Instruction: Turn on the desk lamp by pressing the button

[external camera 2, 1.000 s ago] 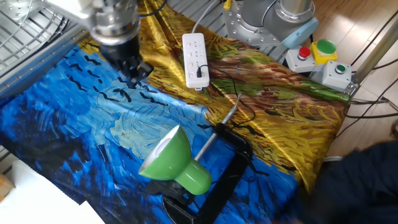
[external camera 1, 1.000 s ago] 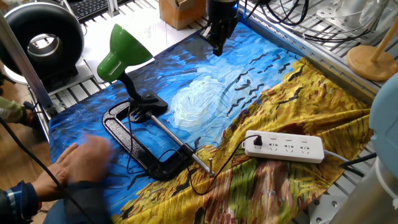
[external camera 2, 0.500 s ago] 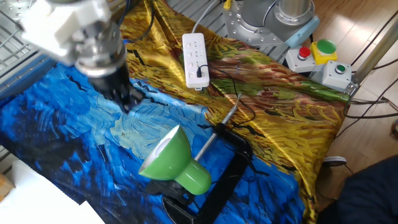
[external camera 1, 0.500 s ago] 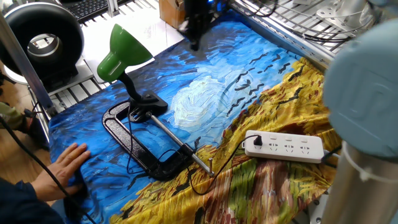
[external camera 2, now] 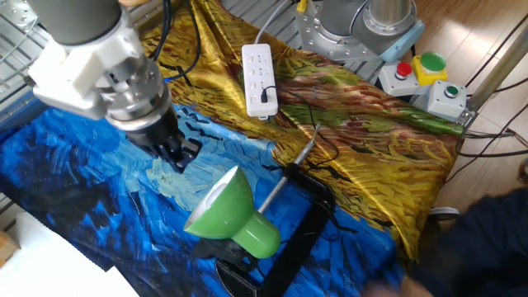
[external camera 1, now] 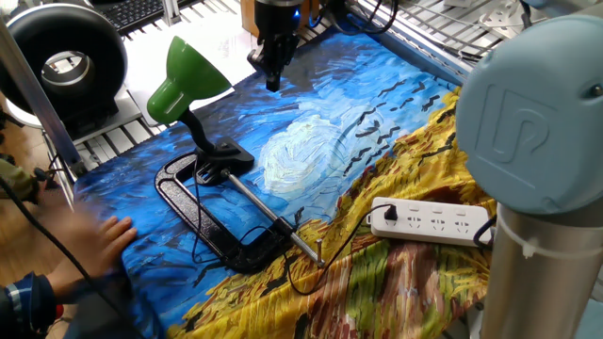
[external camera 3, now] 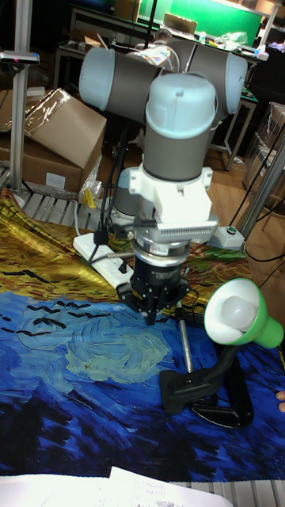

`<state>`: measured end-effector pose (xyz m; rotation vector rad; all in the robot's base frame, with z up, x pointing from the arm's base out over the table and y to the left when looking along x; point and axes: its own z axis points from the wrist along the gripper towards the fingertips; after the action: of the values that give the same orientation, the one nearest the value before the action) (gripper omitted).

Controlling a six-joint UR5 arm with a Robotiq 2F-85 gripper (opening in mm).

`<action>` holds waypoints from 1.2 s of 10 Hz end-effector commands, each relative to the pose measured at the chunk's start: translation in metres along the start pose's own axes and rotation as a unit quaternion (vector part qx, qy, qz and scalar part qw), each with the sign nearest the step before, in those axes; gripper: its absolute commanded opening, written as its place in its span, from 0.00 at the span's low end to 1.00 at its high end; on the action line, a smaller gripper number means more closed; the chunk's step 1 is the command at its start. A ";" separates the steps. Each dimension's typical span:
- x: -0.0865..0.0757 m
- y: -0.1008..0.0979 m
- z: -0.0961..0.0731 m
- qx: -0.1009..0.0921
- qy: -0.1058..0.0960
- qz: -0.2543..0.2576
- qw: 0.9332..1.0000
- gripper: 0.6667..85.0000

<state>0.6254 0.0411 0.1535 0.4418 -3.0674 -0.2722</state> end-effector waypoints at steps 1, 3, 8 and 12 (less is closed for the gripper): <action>-0.010 -0.006 0.003 0.011 -0.011 -0.003 1.000 0.00; -0.013 -0.012 0.003 0.022 -0.018 0.017 0.999 0.00; -0.019 0.005 0.003 -0.011 -0.027 0.051 0.998 0.00; -0.014 0.003 0.003 -0.008 -0.019 0.033 0.999 0.00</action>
<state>0.6382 0.0449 0.1490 0.3263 -3.1109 -0.2771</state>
